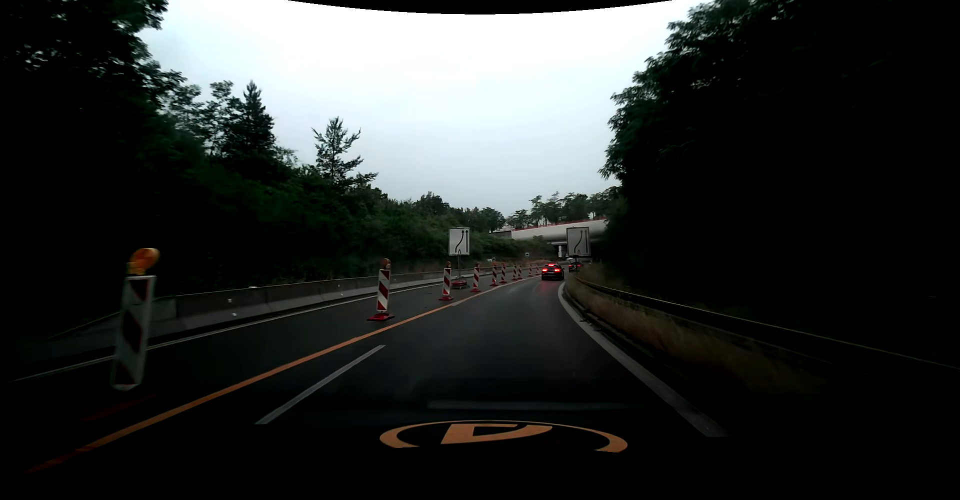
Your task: Follow the waypoints while adhering to traffic rules and regulations
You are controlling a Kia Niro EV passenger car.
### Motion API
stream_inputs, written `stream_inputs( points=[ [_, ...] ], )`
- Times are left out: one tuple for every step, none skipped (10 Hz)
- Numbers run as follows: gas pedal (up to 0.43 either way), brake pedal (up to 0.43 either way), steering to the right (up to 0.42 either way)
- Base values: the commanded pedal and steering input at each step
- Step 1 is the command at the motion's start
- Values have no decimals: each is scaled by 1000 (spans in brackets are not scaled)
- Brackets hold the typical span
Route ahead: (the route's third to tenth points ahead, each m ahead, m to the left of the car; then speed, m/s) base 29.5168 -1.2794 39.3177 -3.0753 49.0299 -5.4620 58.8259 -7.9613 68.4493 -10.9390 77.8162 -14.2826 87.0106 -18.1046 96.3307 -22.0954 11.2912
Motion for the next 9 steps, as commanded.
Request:
stream_inputs(
  points=[
    [67,0,23],
    [67,0,21],
    [67,0,20],
    [67,0,21],
    [67,0,21],
    [67,0,21],
    [67,0,21],
    [67,0,21],
    [67,0,21]
  ],
)
